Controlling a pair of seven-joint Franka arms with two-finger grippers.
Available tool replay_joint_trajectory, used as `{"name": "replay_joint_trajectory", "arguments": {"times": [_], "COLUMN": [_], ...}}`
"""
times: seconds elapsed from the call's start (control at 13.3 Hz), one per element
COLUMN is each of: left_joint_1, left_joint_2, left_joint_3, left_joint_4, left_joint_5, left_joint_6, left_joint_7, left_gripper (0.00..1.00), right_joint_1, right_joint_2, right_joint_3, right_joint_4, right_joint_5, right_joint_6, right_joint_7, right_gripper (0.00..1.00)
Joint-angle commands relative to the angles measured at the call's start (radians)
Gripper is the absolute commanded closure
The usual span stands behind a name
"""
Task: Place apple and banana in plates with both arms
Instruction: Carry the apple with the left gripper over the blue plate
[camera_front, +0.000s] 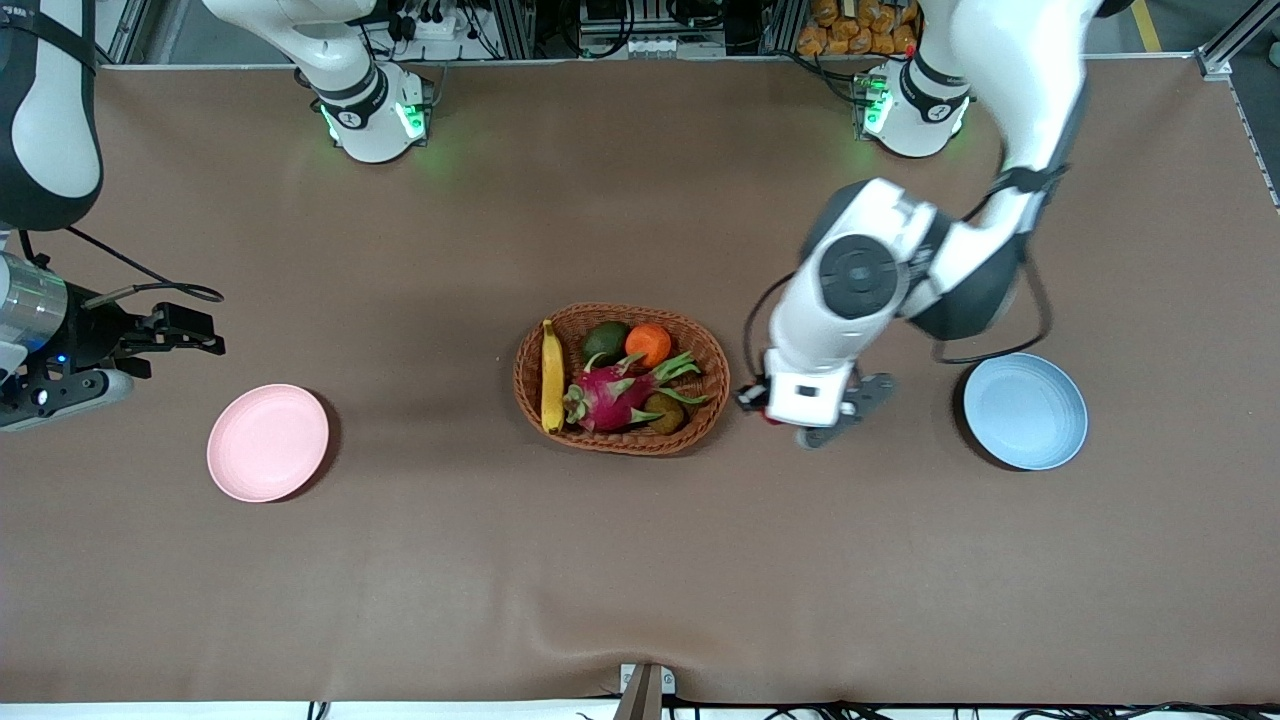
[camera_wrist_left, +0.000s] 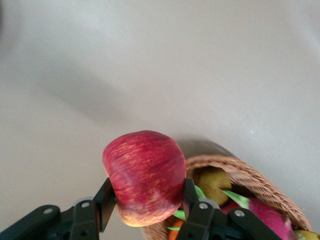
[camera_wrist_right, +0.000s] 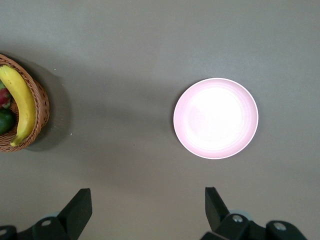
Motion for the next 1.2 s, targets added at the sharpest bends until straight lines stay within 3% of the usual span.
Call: {"name": "replay_joint_trajectory", "arguments": {"times": [0.0, 0.38, 0.6, 0.82, 1.12], "left_joint_1": [0.089, 0.289, 0.411, 0.497, 0.566], "left_joint_2": [-0.057, -0.091, -0.086, -0.082, -0.079], "left_joint_3": [-0.010, -0.008, -0.007, -0.005, -0.004], "left_joint_4": [-0.024, -0.029, -0.038, -0.061, -0.101], "left_joint_5": [0.010, 0.010, 0.011, 0.020, 0.025], "left_joint_6": [-0.080, -0.166, -0.172, -0.172, -0.169], "left_joint_7": [0.148, 0.446, 0.589, 0.670, 0.687], "left_gripper": [1.00, 1.00, 1.00, 1.00, 1.00], "right_joint_1": [0.000, 0.069, 0.115, 0.117, 0.159], "right_joint_2": [0.005, -0.002, -0.001, 0.007, 0.005], "right_joint_3": [0.002, 0.005, 0.004, 0.004, 0.005], "right_joint_4": [0.018, 0.019, 0.018, 0.016, 0.015], "right_joint_5": [0.017, 0.020, 0.104, 0.135, 0.141], "right_joint_6": [-0.014, -0.034, -0.034, -0.023, -0.034], "right_joint_7": [-0.015, -0.007, -0.001, 0.038, 0.232], "right_gripper": [0.00, 0.00, 0.00, 0.00, 0.00]}}
